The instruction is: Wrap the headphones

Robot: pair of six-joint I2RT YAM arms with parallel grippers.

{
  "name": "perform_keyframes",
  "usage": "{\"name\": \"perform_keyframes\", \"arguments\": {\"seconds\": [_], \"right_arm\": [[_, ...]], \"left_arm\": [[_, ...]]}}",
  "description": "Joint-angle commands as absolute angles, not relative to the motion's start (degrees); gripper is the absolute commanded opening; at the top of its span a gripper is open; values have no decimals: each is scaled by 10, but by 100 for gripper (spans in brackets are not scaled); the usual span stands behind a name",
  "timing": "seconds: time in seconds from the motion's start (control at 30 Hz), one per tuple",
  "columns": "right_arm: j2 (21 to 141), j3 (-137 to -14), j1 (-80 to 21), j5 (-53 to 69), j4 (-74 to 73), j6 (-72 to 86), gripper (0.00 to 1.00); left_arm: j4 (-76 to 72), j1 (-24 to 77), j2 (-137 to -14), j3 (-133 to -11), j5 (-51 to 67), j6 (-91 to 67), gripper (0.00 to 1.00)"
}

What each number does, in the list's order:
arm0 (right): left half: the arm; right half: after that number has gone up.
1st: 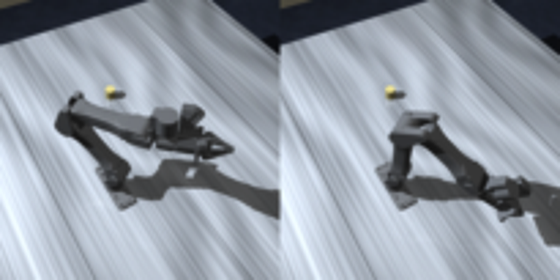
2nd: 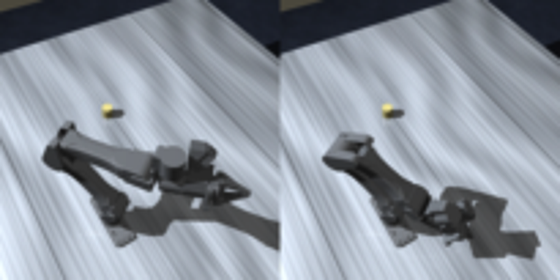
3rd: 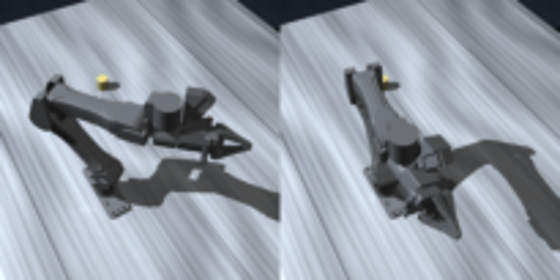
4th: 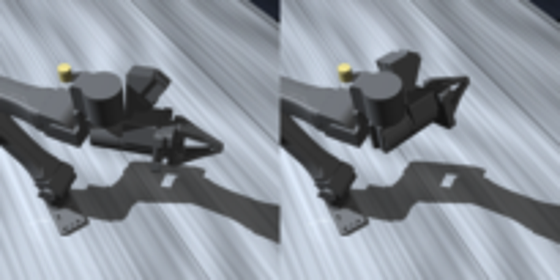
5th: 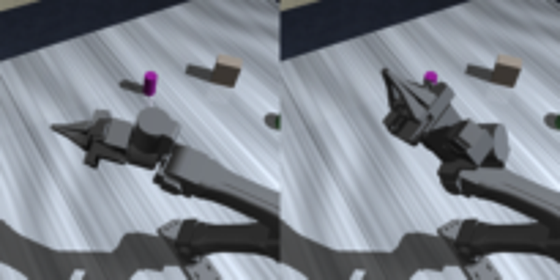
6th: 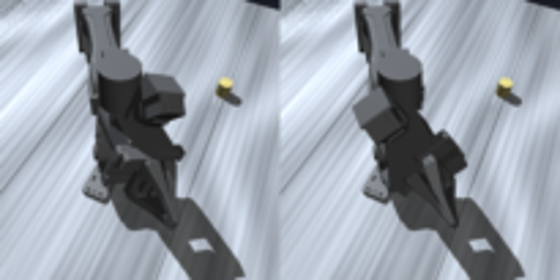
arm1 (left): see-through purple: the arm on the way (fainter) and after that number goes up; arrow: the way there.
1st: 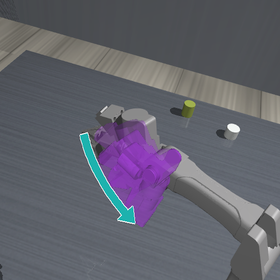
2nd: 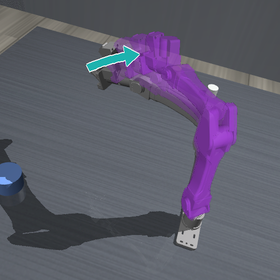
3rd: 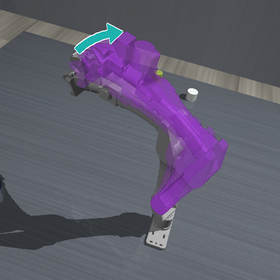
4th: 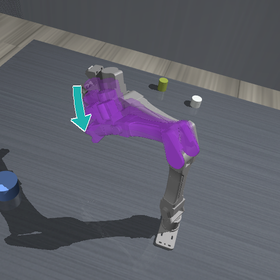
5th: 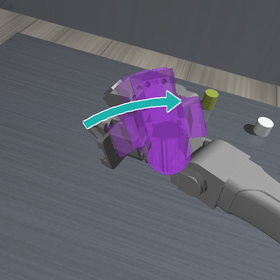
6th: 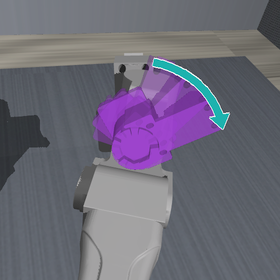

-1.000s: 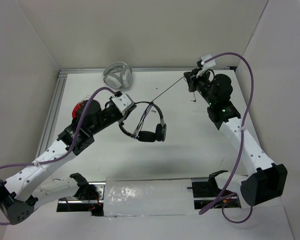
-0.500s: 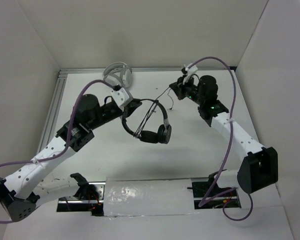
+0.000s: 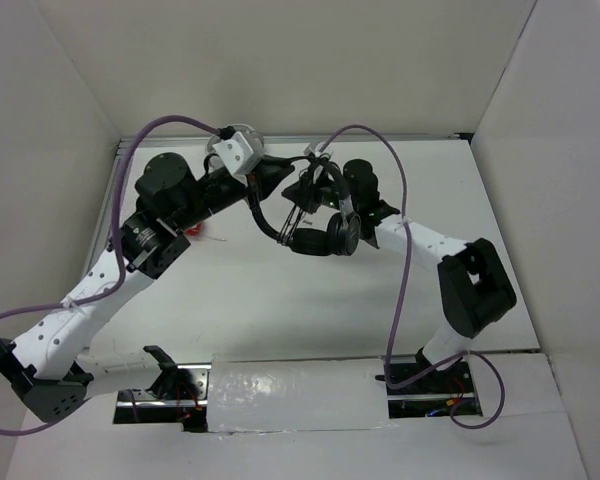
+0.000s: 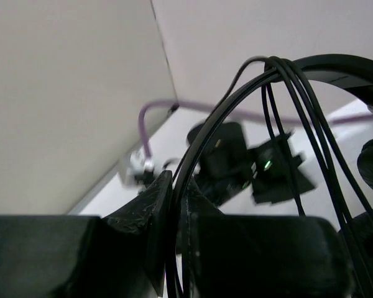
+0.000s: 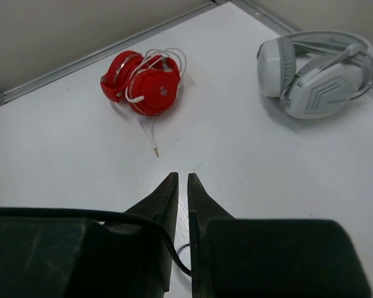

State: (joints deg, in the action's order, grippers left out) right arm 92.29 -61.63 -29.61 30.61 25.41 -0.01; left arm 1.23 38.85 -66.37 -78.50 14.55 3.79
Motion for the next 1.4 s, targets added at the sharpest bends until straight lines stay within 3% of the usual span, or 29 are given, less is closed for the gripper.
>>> {"name": "perform_keyframes", "arguments": {"seconds": [0.0,0.27,1.2,1.37], "right_arm": [[969,-653,-315,336,331,30,19],[1024,-690,-330,380,368,55,15],[1075,-669,-373,405,353,60,18],[1029,-609,-383,385,326,56,0]], "left_arm": [[-71,393,-632,-834,189,5,0],[-43,393,-626,-885,180,6,0],[-40,393,-625,-953,134,10,0],[-65,393,-647,-942,57,25,0]]}}
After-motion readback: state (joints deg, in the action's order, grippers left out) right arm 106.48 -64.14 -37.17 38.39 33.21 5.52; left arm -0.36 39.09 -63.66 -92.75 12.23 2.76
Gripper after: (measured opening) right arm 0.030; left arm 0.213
